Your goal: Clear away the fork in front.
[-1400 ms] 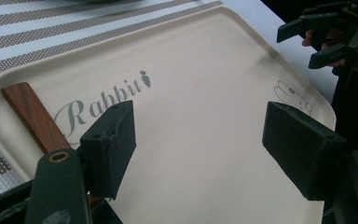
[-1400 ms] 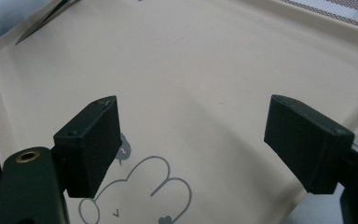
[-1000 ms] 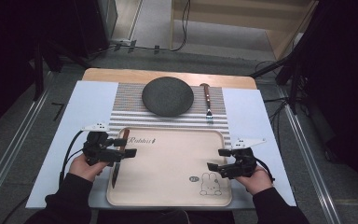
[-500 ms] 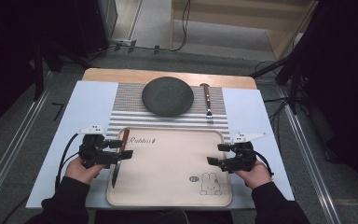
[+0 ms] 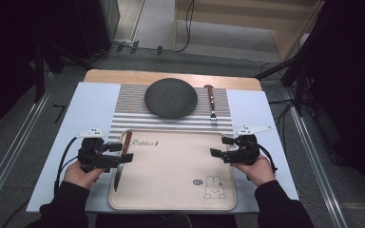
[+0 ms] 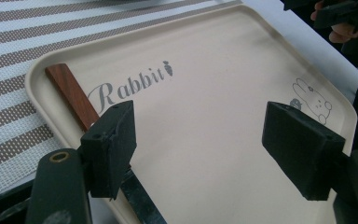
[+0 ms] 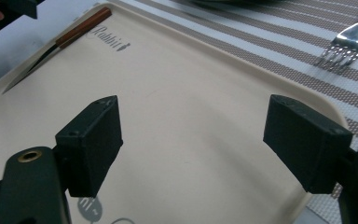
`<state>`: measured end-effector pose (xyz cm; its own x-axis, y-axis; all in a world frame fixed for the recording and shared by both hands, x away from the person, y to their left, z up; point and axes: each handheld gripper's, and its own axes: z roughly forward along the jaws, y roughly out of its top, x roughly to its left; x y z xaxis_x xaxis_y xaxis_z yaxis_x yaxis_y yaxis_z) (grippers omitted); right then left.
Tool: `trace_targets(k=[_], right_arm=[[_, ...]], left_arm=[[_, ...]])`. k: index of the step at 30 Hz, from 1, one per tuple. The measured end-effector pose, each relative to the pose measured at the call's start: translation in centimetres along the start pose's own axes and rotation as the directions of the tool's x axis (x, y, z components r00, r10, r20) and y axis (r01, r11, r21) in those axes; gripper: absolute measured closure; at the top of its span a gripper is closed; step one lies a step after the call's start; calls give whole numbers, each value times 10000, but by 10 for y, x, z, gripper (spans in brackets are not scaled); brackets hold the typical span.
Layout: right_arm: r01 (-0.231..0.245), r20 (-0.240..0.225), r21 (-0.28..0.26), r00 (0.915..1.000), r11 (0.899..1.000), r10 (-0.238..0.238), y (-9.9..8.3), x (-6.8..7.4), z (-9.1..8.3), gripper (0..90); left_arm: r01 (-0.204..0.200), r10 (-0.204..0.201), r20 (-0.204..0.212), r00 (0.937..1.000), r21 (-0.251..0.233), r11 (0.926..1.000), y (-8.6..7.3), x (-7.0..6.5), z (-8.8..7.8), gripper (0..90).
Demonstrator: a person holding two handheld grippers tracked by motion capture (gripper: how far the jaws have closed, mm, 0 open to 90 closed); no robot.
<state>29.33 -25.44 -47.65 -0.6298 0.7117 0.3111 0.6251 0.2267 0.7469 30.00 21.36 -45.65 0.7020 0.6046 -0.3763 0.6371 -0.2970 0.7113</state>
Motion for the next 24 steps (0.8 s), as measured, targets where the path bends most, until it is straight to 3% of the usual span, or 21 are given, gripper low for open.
trace_targets(k=[11,24], right_arm=[[-520,455,-253,9976,9983,531,14,-17,7,199],[-644,874,-345,9939,9973,672,28,-33,21,216]], left_arm=[[26,-26,109,9999,-12,10000,0,0,1,265],[79,-79,97,9999,-29,10000,1,2,1,267]])
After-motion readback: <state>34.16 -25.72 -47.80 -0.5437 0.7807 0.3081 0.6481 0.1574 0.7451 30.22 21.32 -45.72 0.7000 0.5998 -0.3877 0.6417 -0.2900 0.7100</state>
